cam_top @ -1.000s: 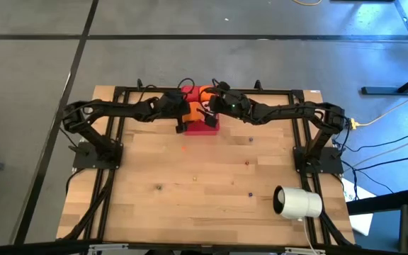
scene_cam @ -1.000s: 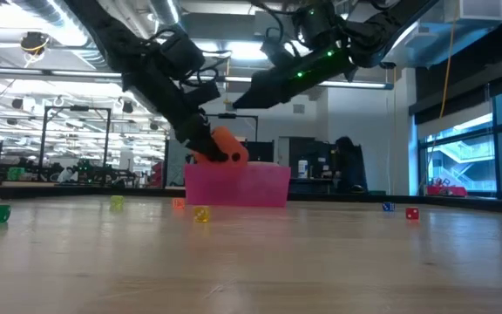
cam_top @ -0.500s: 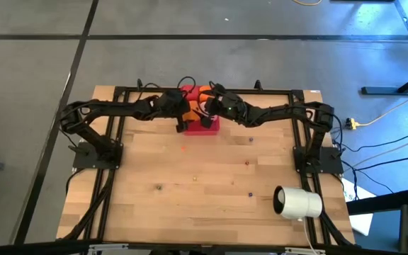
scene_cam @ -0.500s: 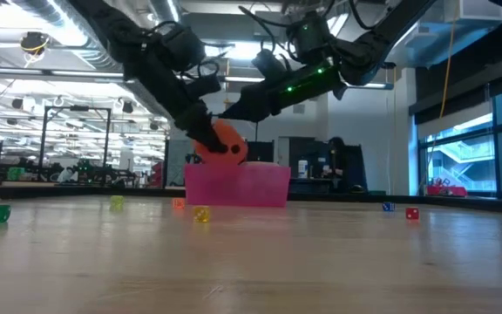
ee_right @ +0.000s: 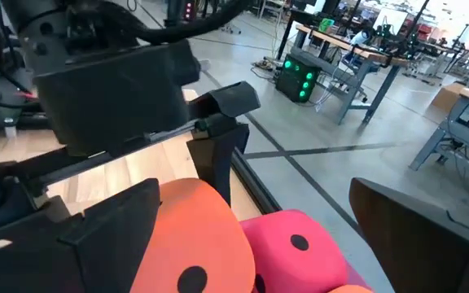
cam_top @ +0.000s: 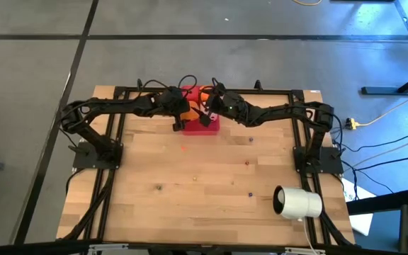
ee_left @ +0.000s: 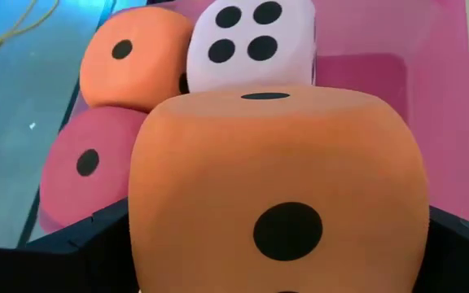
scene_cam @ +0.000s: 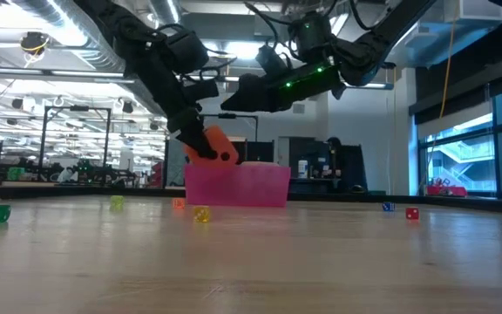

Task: Pick & Place Dice
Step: Put the large orange dice into the bin

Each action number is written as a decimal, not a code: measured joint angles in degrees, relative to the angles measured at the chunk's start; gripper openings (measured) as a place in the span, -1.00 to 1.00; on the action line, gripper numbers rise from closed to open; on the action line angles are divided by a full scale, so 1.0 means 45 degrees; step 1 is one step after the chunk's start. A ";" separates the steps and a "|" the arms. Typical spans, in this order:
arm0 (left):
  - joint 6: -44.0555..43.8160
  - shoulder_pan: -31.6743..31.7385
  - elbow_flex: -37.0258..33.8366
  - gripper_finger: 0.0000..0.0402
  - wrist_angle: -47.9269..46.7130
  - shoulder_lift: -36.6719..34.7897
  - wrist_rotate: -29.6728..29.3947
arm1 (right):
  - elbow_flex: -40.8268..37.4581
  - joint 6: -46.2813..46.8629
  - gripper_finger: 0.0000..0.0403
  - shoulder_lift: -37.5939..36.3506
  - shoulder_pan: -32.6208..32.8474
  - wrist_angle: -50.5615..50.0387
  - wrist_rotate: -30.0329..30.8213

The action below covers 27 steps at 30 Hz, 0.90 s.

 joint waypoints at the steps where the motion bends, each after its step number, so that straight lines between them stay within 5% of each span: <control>1: 0.0140 0.0000 0.0000 0.99 0.0064 0.0000 0.0000 | 0.0000 0.0102 0.99 0.0014 0.0001 0.0015 0.0002; 12: 0.0681 0.0019 -0.0005 0.99 0.0501 0.0034 -0.0105 | 0.1030 0.0528 0.99 0.1818 0.0014 0.0185 -0.0034; 27: 0.0397 0.0520 -0.0005 0.99 0.0140 0.0034 -0.0050 | 0.3117 -0.0198 0.99 0.2430 -0.0046 -0.3798 0.1625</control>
